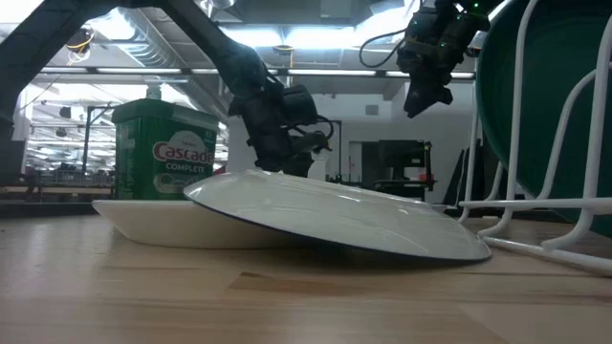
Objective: Sort dishes
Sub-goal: Put the top white plate on the dish rack
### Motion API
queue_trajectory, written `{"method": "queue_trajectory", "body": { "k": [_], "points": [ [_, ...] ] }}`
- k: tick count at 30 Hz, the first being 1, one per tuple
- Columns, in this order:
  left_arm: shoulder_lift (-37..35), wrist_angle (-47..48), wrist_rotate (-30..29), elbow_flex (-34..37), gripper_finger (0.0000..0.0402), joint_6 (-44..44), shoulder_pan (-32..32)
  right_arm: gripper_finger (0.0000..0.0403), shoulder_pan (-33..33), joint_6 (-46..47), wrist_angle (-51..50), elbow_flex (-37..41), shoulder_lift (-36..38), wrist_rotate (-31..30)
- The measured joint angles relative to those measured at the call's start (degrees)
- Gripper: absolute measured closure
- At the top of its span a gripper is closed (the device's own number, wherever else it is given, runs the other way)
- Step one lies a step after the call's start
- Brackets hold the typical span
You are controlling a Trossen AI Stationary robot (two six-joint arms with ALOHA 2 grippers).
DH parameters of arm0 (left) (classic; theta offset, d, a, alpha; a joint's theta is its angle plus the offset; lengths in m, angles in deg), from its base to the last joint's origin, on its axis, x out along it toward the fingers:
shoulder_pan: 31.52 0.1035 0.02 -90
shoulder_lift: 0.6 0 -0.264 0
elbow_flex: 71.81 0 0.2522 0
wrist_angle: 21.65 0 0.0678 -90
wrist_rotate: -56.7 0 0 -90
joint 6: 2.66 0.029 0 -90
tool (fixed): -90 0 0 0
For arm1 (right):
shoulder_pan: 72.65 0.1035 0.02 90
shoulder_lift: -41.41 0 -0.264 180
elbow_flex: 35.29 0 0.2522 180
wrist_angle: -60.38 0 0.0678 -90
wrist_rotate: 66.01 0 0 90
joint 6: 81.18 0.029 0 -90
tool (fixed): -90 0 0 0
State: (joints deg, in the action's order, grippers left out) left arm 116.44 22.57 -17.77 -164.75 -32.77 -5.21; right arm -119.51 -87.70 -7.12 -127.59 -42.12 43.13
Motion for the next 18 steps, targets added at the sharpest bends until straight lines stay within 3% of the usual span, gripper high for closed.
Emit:
{"method": "queue_trajectory", "body": {
  "k": [12, 18],
  "points": [
    [3.3, -4.2, 3.3, -0.1, 0.0282, -3.7, -0.9, 0.0276, 0.0, 0.0, -0.4, 0.0, 0.0, 0.0],
    [3.6, -4.4, 3.8, -0.1, 0.0347, -3.9, -0.2, 0.0276, 0.0, 0.0, -0.4, 0.0, 0.0, 0.0]
  ]
}}
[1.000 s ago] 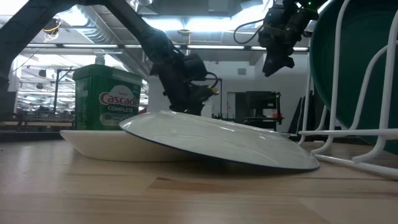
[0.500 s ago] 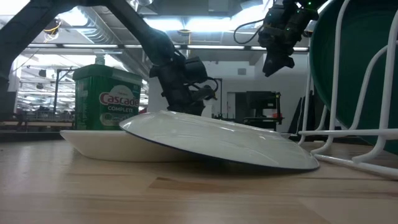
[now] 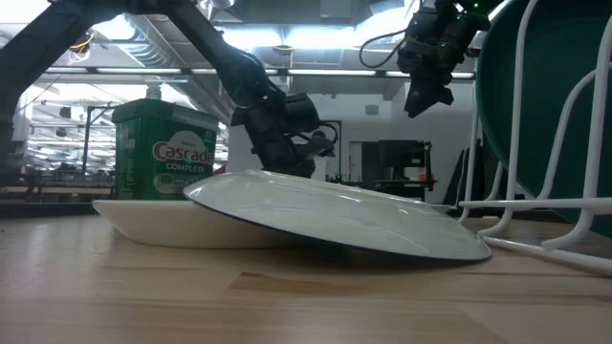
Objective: Sort dishes
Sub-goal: Put the top white plate on the dish rack
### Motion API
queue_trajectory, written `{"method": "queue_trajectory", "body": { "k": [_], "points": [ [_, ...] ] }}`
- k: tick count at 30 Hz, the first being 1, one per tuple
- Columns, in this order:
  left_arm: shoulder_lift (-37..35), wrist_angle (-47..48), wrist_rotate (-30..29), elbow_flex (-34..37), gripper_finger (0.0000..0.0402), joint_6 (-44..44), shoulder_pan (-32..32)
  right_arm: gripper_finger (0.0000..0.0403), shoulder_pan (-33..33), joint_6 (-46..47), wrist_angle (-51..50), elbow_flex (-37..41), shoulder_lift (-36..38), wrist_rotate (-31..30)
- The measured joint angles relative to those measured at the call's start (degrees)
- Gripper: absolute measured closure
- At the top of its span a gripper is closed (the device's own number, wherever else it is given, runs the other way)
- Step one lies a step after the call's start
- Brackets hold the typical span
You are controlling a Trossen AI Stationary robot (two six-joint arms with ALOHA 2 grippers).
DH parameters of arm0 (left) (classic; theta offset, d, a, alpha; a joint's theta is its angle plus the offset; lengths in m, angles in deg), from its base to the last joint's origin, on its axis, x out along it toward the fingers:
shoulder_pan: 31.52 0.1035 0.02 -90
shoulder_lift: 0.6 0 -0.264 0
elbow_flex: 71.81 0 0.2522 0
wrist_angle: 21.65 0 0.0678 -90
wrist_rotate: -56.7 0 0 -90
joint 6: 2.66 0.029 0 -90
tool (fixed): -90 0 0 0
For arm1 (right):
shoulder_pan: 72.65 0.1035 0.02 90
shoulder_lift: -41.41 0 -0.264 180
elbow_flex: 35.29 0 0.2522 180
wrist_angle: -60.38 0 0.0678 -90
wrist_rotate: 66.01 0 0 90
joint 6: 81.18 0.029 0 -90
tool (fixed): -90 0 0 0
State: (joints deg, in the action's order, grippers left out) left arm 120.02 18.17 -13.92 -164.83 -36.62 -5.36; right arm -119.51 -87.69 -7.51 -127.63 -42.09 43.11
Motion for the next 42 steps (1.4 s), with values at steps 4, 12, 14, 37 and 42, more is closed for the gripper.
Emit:
{"method": "queue_trajectory", "body": {
  "k": [4, 12, 14, 37, 42],
  "points": [
    [0.3, -2.5, 1.5, 0.0, 0.0389, -1.5, 0.7, 0.0276, 0.0, 0.0, 0.0, 0.0, 0.0, 0.0],
    [-0.3, -9.1, 2.0, 0.1, 0.0396, -2.0, 0.7, 0.0276, 0.0, 0.2, 0.0, 0.0, 0.0, 0.0],
    [-0.5, -8.7, 1.6, 0.1, 0.0396, -2.0, 0.6, 0.0276, 0.0, 0.2, 0.0, 0.0, 0.0, 0.0],
    [-8.3, -12.4, -8.9, 0.2, 0.0401, 5.4, 1.1, 0.0276, 0.0, 0.2, 0.0, 0.0, 0.0, 0.0],
    [-11.3, -12.4, -13.6, 0.2, 0.0401, 8.6, 1.1, 0.0276, 0.0, 0.3, 0.0, 0.0, 0.0, -1.2]
  ]
}}
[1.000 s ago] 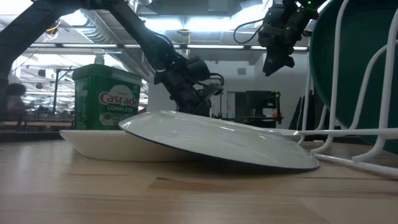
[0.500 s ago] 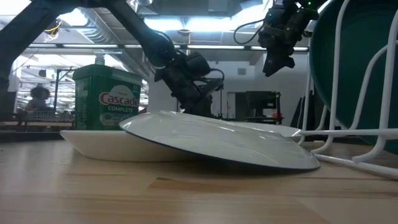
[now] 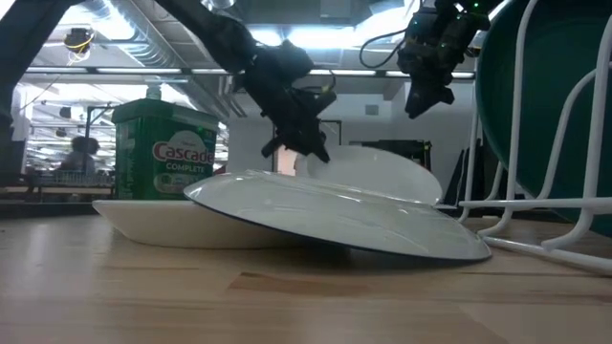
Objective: Sort dishes
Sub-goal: Put the top white plate on the dish rack
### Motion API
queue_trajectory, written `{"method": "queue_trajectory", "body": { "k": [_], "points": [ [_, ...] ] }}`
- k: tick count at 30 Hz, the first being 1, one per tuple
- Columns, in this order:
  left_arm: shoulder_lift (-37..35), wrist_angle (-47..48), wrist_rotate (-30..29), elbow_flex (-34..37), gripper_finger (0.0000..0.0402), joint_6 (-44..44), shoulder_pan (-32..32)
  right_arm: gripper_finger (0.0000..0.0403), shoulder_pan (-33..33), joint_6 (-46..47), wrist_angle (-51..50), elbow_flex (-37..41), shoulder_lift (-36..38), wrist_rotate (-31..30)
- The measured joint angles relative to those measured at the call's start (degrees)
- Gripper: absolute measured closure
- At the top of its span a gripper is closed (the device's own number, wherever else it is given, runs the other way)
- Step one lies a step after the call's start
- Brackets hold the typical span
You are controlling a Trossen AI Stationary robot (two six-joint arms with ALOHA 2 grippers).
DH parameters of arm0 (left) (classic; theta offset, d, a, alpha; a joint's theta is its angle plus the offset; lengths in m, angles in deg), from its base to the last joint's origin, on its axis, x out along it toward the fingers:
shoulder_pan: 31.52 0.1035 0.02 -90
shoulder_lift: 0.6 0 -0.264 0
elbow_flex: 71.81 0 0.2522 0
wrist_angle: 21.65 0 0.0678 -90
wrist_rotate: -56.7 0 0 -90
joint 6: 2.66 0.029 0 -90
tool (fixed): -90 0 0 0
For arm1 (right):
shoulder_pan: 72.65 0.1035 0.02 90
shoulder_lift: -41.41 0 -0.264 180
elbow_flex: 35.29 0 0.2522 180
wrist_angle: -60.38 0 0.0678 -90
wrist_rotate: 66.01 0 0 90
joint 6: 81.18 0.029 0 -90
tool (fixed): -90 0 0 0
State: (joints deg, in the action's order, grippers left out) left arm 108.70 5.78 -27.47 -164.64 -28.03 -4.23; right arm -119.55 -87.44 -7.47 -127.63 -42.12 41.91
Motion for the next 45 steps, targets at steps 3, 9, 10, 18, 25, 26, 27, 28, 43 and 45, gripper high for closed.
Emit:
{"method": "queue_trajectory", "body": {
  "k": [3, 9, 10, 18, 25, 26, 27, 28, 43, 45],
  "points": [
    [-1.7, 0.0, -2.0, 0.0, 0.0401, 1.8, -0.1, 0.0276, 0.0, 0.0, 0.3, 0.0, 0.0, -1.3],
    [-4.2, 0.0, -7.4, 0.0, 0.0401, 7.5, -1.2, 0.0276, 0.0, 0.0, 2.1, 0.0, 0.0, -3.4],
    [-4.5, 0.0, -8.5, 0.0, 0.0401, 8.7, -1.5, 0.0276, 0.0, 0.0, 2.1, 0.0, 0.0, -3.4],
    [-8.2, 1.1, -18.2, 0.0, 0.0401, 17.7, -3.9, 0.0276, 0.0, 1.4, 2.0, 0.0, 0.0, -3.5],
    [-12.9, 2.3, -26.9, 0.0, 0.0401, 21.4, -6.8, 0.0276, 0.0, 1.5, -0.9, -3.8, 0.0, -5.4],
    [-13.5, 3.0, -28.0, 0.0, 0.0401, 21.8, -7.3, 0.0276, 0.0, 1.5, -1.4, -4.8, 0.0, -6.1],
    [-14.1, 3.8, -28.9, 0.0, 0.0401, 22.3, -7.9, 0.0276, 0.0, 1.5, -1.9, -5.8, 0.0, -6.6],
    [-14.8, 4.6, -30.1, 0.0, 0.0401, 22.8, -8.6, 0.0276, 0.0, 1.5, -2.2, -7.0, 0.0, -6.9],
    [-22.0, 5.9, -45.2, 0.0, 0.0401, 27.0, -21.3, 0.0276, 0.0, 1.5, -11.5, -23.5, 0.2, -7.0],
    [-22.7, 5.9, -46.2, 0.0, 0.0401, 27.0, -23.0, 0.0276, 0.0, 1.5, -12.1, -24.7, 0.2, -7.0]
  ]
}}
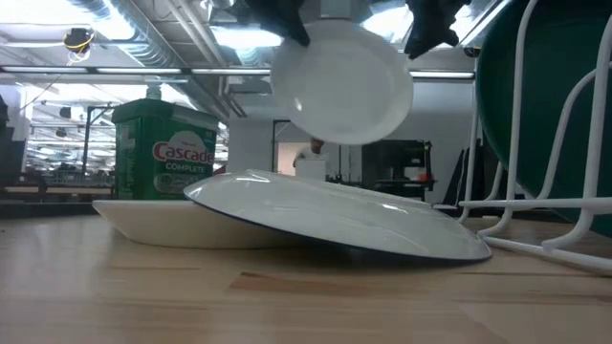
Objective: Sort dishes
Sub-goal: Put the top white plate on the dish rack
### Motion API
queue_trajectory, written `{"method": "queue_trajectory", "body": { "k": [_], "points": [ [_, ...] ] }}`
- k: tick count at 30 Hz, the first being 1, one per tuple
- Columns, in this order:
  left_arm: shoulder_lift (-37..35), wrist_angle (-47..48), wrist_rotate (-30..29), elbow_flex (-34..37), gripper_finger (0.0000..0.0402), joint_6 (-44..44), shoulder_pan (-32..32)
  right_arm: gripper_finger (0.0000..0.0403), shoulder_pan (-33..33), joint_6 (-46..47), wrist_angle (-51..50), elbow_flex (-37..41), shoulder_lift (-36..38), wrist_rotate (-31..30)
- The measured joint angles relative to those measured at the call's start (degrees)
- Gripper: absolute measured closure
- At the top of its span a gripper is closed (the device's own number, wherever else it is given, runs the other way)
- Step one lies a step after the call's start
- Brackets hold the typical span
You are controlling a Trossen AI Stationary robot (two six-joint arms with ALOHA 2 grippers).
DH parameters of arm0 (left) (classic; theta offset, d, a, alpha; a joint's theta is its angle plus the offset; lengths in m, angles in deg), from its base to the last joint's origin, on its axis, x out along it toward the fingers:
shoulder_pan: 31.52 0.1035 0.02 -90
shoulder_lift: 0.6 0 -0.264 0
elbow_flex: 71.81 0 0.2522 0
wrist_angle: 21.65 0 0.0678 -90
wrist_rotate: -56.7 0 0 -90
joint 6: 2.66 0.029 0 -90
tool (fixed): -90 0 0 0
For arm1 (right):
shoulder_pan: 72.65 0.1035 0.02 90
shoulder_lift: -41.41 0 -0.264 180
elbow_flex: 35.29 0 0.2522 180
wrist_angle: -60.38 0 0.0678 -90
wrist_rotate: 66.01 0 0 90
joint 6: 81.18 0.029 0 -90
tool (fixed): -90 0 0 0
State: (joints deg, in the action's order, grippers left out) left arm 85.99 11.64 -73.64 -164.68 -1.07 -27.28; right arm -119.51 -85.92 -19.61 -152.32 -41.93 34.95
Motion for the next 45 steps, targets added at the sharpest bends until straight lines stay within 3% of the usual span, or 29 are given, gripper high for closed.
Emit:
{"method": "queue_trajectory", "body": {
  "k": [26, 45],
  "points": [
    [-1.2, 0.0, -18.6, 0.0, 0.0401, -0.9, -21.8, 0.0276, 0.0, 1.7, -8.5, -0.4, 0.6, 0.1],
    [-1.3, -6.0, -20.4, -0.1, 0.0401, -4.3, -33.7, 0.0276, 0.0, 1.9, -8.5, -0.4, 0.6, 0.0]
  ]
}}
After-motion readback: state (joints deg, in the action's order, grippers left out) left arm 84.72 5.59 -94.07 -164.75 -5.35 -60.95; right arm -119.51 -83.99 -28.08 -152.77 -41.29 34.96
